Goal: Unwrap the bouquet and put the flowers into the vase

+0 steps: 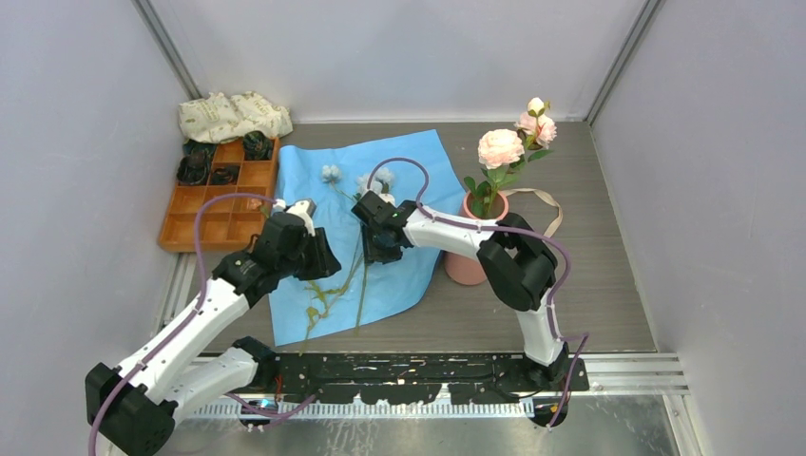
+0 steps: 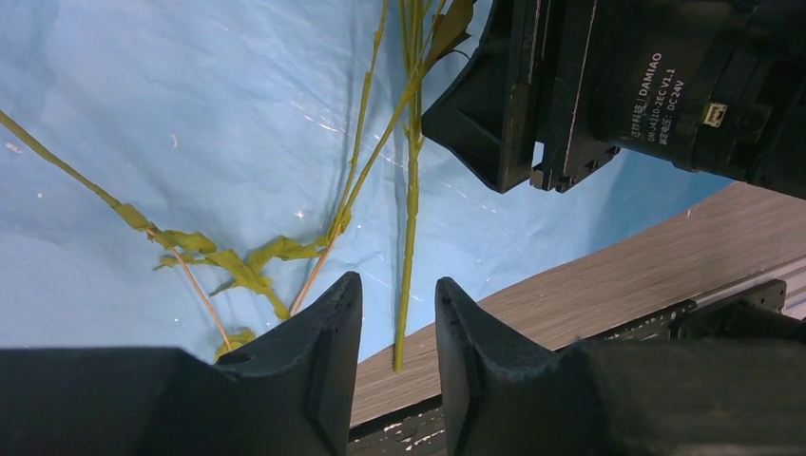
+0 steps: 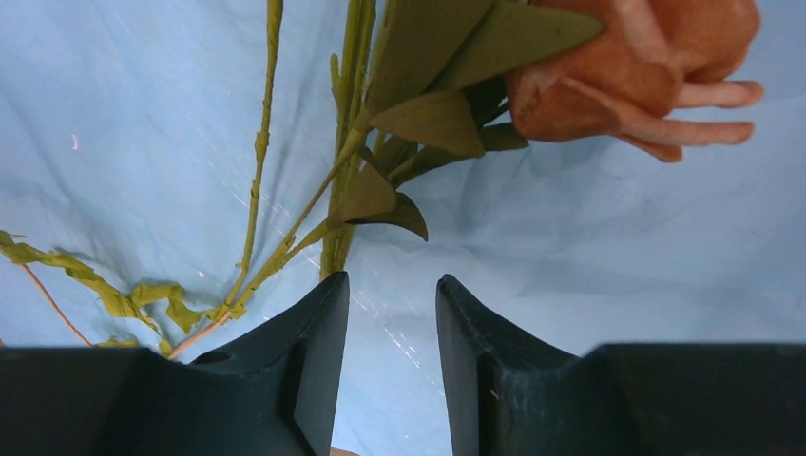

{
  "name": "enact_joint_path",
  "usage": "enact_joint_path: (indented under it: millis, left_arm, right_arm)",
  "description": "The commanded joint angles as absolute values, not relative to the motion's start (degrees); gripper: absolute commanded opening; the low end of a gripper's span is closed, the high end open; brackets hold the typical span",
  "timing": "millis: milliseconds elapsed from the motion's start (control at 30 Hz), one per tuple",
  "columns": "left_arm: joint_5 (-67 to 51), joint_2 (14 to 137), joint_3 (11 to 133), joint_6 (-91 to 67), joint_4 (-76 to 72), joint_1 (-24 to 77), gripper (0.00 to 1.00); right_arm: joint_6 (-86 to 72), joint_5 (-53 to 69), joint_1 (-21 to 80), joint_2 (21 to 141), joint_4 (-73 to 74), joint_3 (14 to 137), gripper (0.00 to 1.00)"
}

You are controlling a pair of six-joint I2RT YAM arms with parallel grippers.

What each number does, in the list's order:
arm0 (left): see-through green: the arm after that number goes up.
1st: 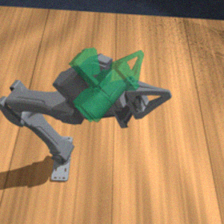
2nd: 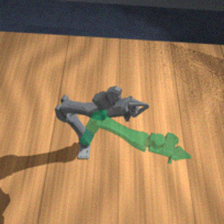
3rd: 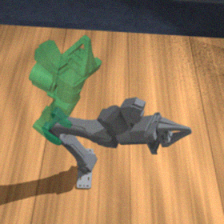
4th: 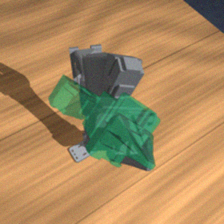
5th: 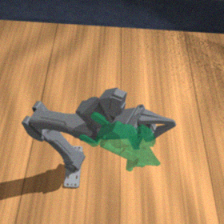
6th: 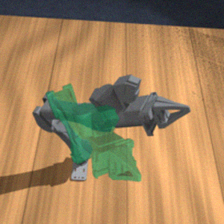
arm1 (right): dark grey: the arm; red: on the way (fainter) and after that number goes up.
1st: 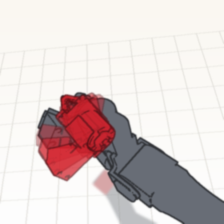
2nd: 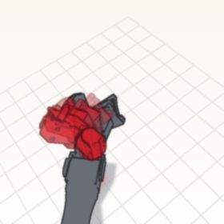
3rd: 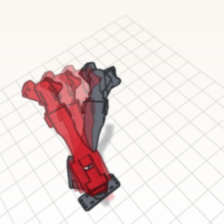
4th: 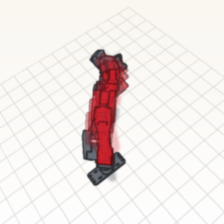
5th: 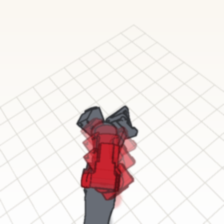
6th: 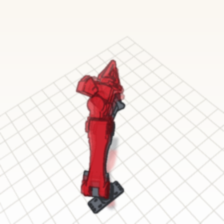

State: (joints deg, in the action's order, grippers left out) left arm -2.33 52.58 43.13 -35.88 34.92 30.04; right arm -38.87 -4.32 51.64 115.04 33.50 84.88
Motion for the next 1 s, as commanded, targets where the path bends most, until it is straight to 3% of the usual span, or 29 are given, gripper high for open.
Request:
enact_joint_path:
  millis: [0,533,600,733,967]
  left_arm:
    - [-3.2,51.5,42.8,-36.4,30.2,30.3,0.35]
    - [-2.5,52.4,41.0,-36.6,28.7,30.3,0.35]
    - [-2.5,52.5,41.3,-36.5,28.8,30.3,0.35]
    - [-2.5,52.7,41.8,-36.3,28.8,30.3,0.35]
    - [-1.8,53.9,42.3,-36.3,28.1,30.3,0.34]
  right_arm:
    - [-41.4,-3.3,51.9,115.1,30.9,87.7,0.45]
    - [-43.1,-1.1,52.3,120.7,30.2,91.3,0.41]
    - [-43.2,-1.7,52.3,121.1,30.5,91.3,0.35]
    - [-41.7,-4.8,52.3,121.1,33.8,93.2,0.03]
    - [-35.7,-20.9,53.1,117.3,47.6,101.6,0.01]
